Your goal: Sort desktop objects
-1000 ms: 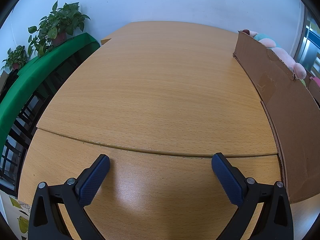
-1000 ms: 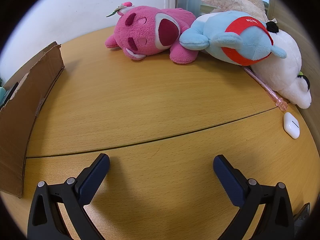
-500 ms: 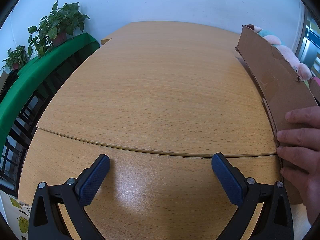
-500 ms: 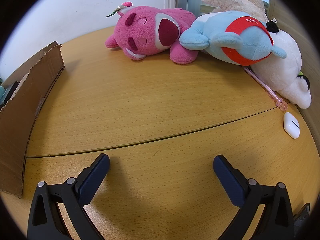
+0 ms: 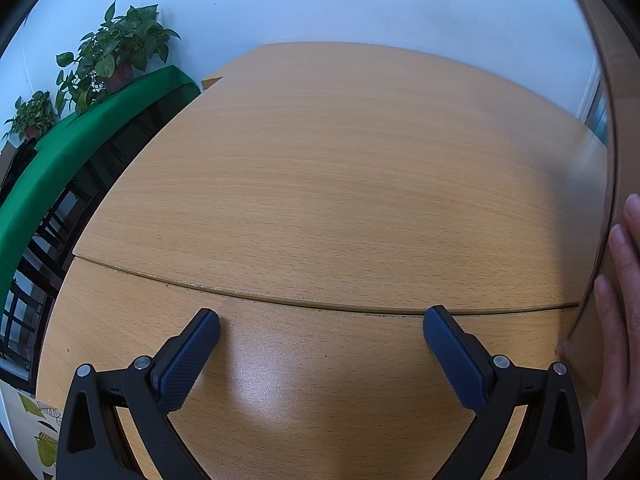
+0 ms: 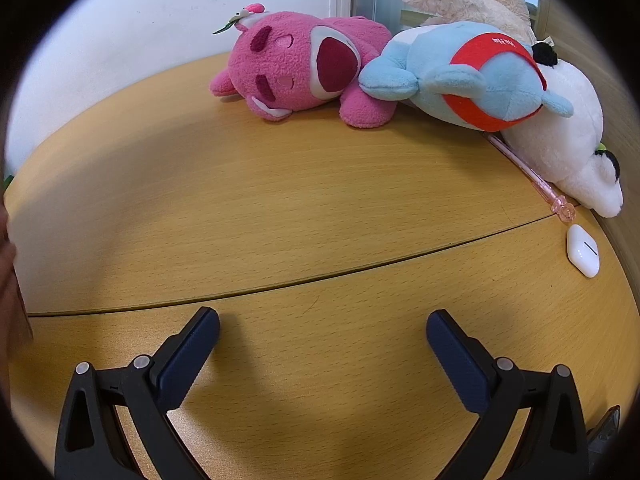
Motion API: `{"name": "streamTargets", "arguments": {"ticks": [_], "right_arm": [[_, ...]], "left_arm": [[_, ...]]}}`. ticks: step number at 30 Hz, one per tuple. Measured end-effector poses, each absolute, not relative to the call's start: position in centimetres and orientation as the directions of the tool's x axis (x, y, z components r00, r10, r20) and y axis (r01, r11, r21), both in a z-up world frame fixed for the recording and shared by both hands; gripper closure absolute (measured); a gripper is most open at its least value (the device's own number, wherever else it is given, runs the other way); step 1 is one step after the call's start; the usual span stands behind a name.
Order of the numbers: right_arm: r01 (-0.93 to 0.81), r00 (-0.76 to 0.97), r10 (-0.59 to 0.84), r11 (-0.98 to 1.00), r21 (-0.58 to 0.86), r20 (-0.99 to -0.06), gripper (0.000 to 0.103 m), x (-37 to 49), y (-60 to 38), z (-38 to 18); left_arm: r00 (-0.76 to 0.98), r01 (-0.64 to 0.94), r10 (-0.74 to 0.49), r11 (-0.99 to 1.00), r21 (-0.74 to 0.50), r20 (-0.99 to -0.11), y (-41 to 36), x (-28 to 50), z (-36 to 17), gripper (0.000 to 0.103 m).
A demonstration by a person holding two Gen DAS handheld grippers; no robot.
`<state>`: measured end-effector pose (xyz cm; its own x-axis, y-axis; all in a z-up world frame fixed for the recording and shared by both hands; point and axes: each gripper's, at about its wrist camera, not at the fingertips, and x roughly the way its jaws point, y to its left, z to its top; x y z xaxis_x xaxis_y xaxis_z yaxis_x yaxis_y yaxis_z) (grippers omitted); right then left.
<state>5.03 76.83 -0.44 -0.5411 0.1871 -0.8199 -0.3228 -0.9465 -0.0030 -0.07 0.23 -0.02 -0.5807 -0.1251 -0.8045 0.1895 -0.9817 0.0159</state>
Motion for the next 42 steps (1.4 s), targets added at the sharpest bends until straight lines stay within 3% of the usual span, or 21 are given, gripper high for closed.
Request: {"name": "streamTargets", "arguments": {"ticks": [42], "right_arm": [[-0.322, -0.539, 0.188, -0.947, -0.005, -0.821, 0.0, 5.1, 76.8, -0.5]], "left_arm": [[-0.58, 0.188, -0.124, -0.982, 0.015, -0.805, 0.1, -0.1, -0.1, 0.0]]}}
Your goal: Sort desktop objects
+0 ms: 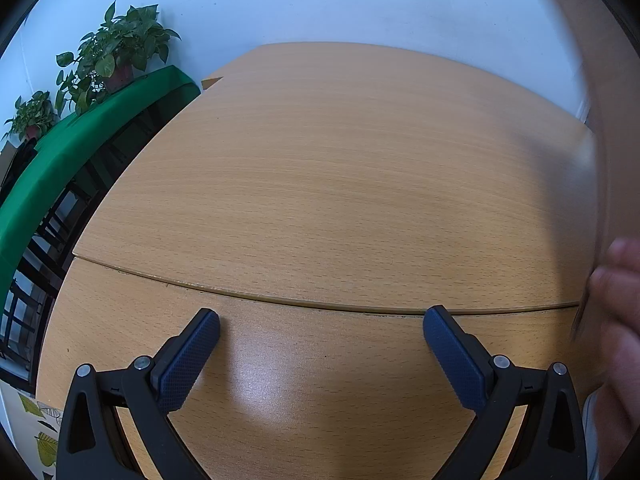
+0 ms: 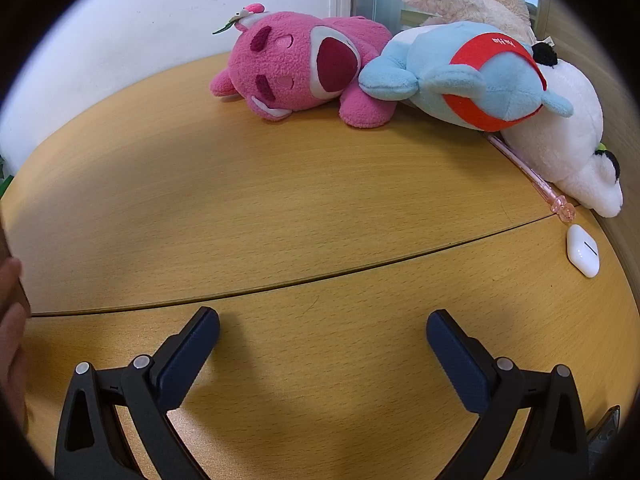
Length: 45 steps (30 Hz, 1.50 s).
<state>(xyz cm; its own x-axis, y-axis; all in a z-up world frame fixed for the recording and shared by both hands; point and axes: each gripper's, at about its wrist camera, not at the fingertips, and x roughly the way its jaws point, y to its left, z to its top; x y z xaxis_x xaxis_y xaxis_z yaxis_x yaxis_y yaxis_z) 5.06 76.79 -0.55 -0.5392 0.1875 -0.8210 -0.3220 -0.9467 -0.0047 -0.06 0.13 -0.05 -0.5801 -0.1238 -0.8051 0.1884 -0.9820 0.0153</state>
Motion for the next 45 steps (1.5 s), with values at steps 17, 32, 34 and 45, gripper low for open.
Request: {"name": "streamTargets", "arguments": {"ticks": [17, 32, 34, 45], "right_arm": [[-0.321, -0.54, 0.185, -0.947, -0.002, -0.821, 0.0, 5.51, 76.93, -0.28], [-0.321, -0.541, 0.185, -0.947, -0.002, -0.82, 0.0, 5.53, 76.92, -0.29], [-0.321, -0.541, 0.185, -0.947, -0.002, -0.82, 0.0, 5.53, 76.92, -0.29], [-0.321, -0.541, 0.185, -0.947, -0.002, -0.82, 0.0, 5.54, 76.92, -0.28]], "left_arm": [[-0.581, 0.188, -0.127, -0.982, 0.019, -0.804, 0.14, -0.07, -0.03, 0.0], [-0.58, 0.187, -0.125, -0.982, 0.017, -0.805, 0.14, -0.07, -0.04, 0.0], [-0.58, 0.187, -0.125, -0.982, 0.017, -0.805, 0.16, -0.07, -0.03, 0.0], [-0.579, 0.187, -0.124, -0.982, 0.017, -0.806, 0.16, -0.08, -0.03, 0.0]]}}
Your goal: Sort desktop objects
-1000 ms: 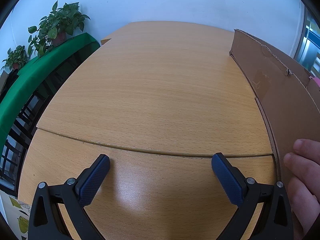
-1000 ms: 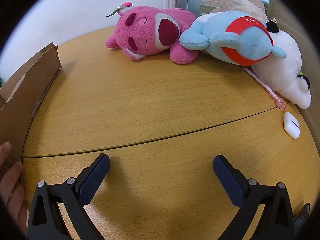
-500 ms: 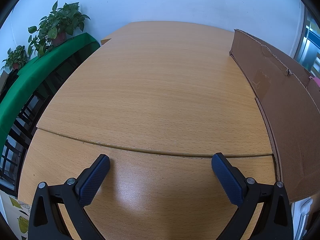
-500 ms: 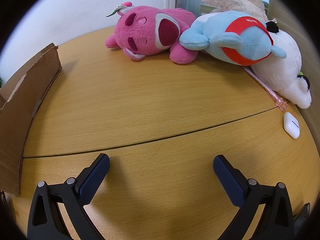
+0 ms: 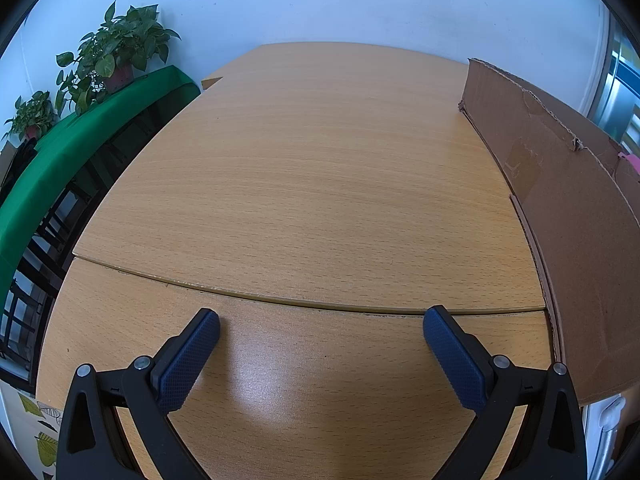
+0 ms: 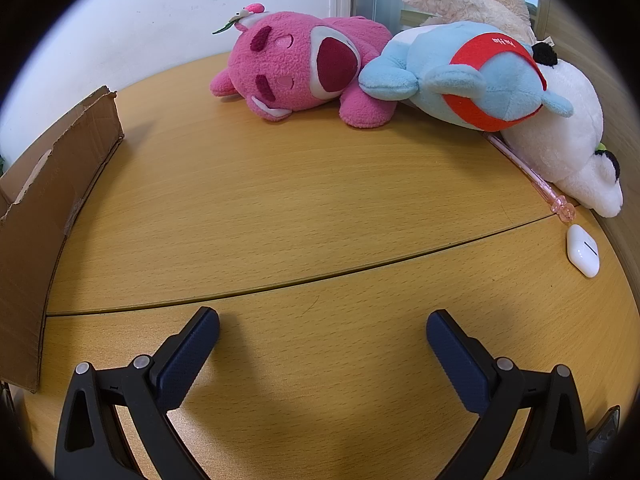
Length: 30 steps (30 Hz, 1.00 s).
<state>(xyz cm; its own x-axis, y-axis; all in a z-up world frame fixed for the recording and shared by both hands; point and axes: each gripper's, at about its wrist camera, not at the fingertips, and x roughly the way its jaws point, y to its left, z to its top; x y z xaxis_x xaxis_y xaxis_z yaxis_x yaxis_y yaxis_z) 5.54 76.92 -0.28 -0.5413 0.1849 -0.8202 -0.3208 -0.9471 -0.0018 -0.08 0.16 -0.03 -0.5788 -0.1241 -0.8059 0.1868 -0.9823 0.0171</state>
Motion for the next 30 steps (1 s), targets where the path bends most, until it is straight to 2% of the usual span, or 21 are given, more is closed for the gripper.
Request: {"name": "streamTargets", "arguments": {"ticks": [6, 14, 18, 20, 23, 26, 28, 30], "right_arm": [[-0.329, -0.543, 0.182, -0.944, 0.009, -0.82, 0.0, 7.4, 76.3, -0.4], [-0.326, -0.494, 0.161, -0.945, 0.011, -0.854, 0.0, 17.2, 71.7, 0.2], [-0.253, -0.518, 0.164, -0.967, -0.033, -0.84, 0.0, 21.2, 68.3, 2.0], [-0.196, -0.564, 0.194, -0.976, -0.098, -0.803, 0.0, 22.1, 67.1, 3.2], [-0.103, -0.656, 0.159, -0.987, -0.121, -0.738, 0.0, 23.5, 64.3, 7.0], [0.066, -0.768, 0.007, -0.994, -0.09, -0.641, 0.0, 24.4, 61.1, 10.1], [0.141, -0.79, -0.116, -0.99, 0.006, -0.602, 0.0, 22.4, 57.5, 12.8], [0.265, -0.787, -0.279, -0.958, 0.107, -0.55, 0.0, 21.2, 53.5, 14.4]], "left_arm": [[-0.578, 0.186, -0.124, -0.982, 0.017, -0.806, 0.2, -0.1, 0.0, 0.0], [-0.547, 0.186, -0.106, -0.983, 0.002, -0.83, 1.1, 1.5, 0.0, 0.0], [-0.676, 0.099, -0.078, -0.995, 0.015, -0.733, 5.0, 7.3, 5.7, 0.001], [-0.724, 0.032, -0.024, -0.999, 0.0, -0.689, 7.2, 11.0, 9.1, 0.0], [-0.757, -0.093, 0.122, -0.993, -0.079, -0.642, 10.6, 15.6, 12.0, 0.0], [-0.732, -0.224, 0.358, -0.93, -0.291, -0.58, 13.1, 19.5, 12.1, 0.0], [-0.704, -0.236, 0.445, -0.882, -0.409, -0.554, 14.2, 21.0, 11.3, 0.0], [-0.651, -0.208, 0.492, -0.848, -0.487, -0.578, 15.3, 21.6, 9.9, 0.0]]}}
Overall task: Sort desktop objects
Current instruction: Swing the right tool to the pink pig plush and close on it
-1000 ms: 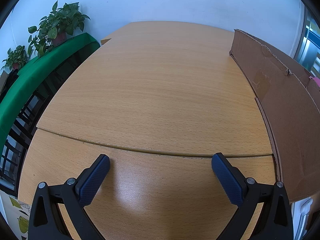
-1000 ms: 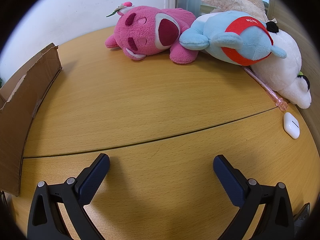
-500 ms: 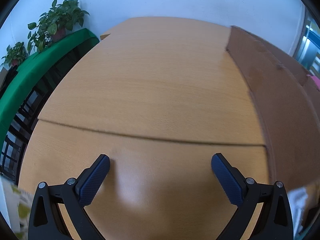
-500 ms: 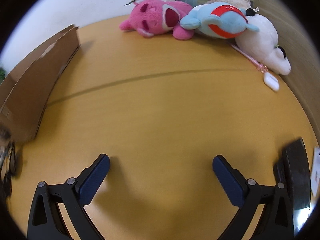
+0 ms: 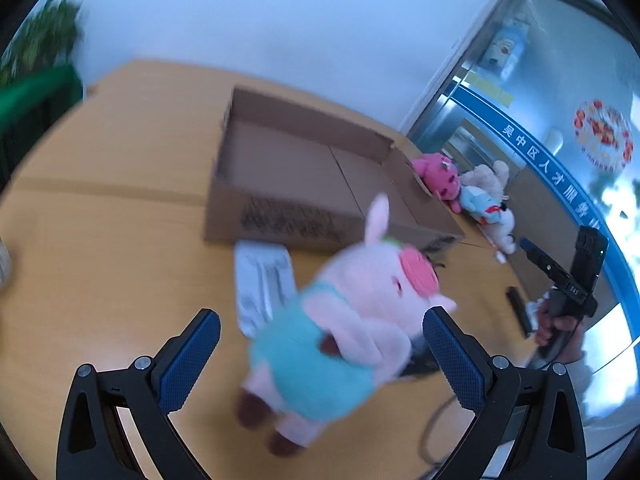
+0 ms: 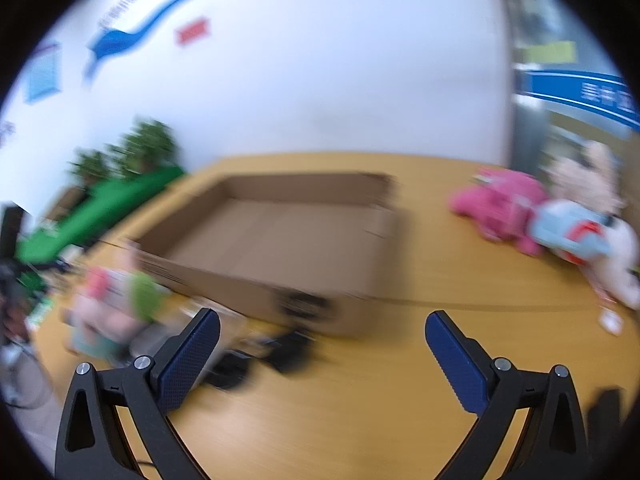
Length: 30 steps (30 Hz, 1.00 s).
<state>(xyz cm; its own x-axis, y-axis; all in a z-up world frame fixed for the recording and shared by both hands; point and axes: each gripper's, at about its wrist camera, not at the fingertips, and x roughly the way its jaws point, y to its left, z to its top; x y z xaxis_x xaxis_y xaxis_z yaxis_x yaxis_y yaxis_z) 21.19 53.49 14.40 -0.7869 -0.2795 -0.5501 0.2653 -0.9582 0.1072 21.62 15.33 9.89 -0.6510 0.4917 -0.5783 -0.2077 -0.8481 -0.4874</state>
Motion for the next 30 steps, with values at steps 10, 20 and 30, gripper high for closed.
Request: {"name": "streamTargets", "arguments": {"ticks": [10, 20, 30], "right_arm": [[0.651, -0.58, -0.587, -0.751, 0.113, -0.565, 0.001, 17.0, 38.3, 13.3], [0.67, -0.33, -0.657, -0.669, 0.323, -0.677, 0.009, 11.7, 35.3, 8.0], [0.648, -0.229, -0.667, -0.648, 0.401, -0.709, 0.031, 9.6, 33.8, 5.1]], "left_arm": [[-0.489, -0.053, 0.596, -0.75, -0.66, -0.637, 16.3, 20.0, 1.6, 0.007], [-0.463, -0.066, 0.637, -0.718, -0.693, -0.616, 17.6, 18.6, 0.9, 0.024], [-0.476, -0.085, 0.601, -0.758, -0.647, -0.642, 17.9, 18.8, 2.6, 0.034]]}}
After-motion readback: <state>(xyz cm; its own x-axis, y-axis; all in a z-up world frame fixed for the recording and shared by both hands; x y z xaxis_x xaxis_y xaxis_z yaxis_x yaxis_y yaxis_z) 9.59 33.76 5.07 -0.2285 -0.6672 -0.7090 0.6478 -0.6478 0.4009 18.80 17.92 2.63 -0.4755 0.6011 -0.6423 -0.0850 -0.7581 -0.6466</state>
